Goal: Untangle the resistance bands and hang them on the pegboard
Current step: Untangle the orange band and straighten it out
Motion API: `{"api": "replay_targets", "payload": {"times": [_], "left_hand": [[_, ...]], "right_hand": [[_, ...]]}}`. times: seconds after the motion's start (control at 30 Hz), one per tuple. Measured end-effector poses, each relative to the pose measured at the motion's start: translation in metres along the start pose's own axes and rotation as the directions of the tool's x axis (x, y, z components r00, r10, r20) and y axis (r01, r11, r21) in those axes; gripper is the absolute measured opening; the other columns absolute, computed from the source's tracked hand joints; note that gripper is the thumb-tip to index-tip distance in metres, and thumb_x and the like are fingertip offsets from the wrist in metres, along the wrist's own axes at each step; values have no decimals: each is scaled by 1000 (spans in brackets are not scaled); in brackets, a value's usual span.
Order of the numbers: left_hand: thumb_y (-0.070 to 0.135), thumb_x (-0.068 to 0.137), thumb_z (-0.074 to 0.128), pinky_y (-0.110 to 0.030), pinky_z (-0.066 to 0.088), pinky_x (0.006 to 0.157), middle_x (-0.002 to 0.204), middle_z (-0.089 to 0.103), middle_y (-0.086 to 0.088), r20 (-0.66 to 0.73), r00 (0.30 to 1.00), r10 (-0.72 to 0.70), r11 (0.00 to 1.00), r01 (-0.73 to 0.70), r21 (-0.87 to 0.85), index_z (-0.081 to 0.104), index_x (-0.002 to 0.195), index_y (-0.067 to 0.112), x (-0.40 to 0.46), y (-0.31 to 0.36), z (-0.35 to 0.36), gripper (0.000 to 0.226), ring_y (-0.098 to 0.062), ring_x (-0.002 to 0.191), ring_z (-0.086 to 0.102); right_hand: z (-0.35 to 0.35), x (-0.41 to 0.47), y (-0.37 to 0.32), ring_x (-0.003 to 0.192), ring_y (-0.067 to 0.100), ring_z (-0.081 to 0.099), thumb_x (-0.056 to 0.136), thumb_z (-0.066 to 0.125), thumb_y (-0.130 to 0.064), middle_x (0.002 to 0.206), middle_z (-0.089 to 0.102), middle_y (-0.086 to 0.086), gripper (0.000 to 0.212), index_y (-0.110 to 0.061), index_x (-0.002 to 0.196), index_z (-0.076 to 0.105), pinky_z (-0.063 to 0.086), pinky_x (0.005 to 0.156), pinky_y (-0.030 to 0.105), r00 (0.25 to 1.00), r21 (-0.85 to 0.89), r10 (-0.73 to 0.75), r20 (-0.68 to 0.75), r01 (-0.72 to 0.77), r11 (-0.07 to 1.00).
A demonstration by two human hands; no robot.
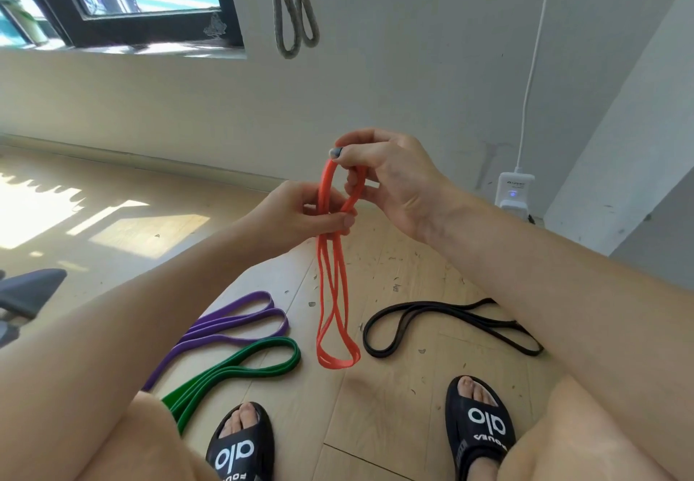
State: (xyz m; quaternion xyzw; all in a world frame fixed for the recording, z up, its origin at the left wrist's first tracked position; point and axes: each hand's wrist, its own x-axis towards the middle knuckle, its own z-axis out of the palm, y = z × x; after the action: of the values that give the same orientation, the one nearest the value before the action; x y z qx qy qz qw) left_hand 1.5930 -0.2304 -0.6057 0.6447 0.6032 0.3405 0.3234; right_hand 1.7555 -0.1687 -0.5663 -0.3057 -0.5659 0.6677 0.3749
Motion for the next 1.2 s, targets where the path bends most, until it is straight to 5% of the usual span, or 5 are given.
{"api": "replay_targets", "payload": {"times": [0.53,0.77,0.93,1.07,1.2], "left_hand": [[20,92,69,-26,62,82,84,76,6,-89,994,60,972,-37,231,70,98,17,-9,-1,-23,7,-8,79,76],[26,94,66,-35,61,87,82,75,10,-93,991,95,954,-64,292,68,95,30,-10,3,-25,5,-6,80,74],[34,93,64,-41,62,85,81,75,10,-65,994,85,935,-57,350,72,98,26,-11,3,-26,13,-6,79,75],[53,86,58,-35,62,80,81,74,14,24,996,84,855,-84,511,70,97,33,-12,11,-24,26,-4,77,73],[46,91,56,-22,60,77,79,73,14,103,987,124,781,-161,603,74,101,31,-10,18,-20,26,-2,73,71]], "right_hand": [[-21,6,11,90,24,68,89,65,4,96,63,14,10,1,99,65,64,81,40,987,-64,149,-54,-152,986],[-26,10,15,93,32,70,85,60,16,94,61,17,16,1,79,63,65,78,33,974,3,216,-66,-217,976],[-30,12,25,107,38,70,88,59,11,116,62,22,18,-4,95,65,63,84,38,965,-88,260,16,-258,962],[-27,4,22,106,13,66,92,54,-1,110,70,-1,31,-20,113,67,54,86,27,991,-664,47,126,49,746],[-8,-3,11,110,13,63,101,44,-11,119,69,-3,35,-20,128,64,49,88,23,943,-808,-214,257,331,488]]}}
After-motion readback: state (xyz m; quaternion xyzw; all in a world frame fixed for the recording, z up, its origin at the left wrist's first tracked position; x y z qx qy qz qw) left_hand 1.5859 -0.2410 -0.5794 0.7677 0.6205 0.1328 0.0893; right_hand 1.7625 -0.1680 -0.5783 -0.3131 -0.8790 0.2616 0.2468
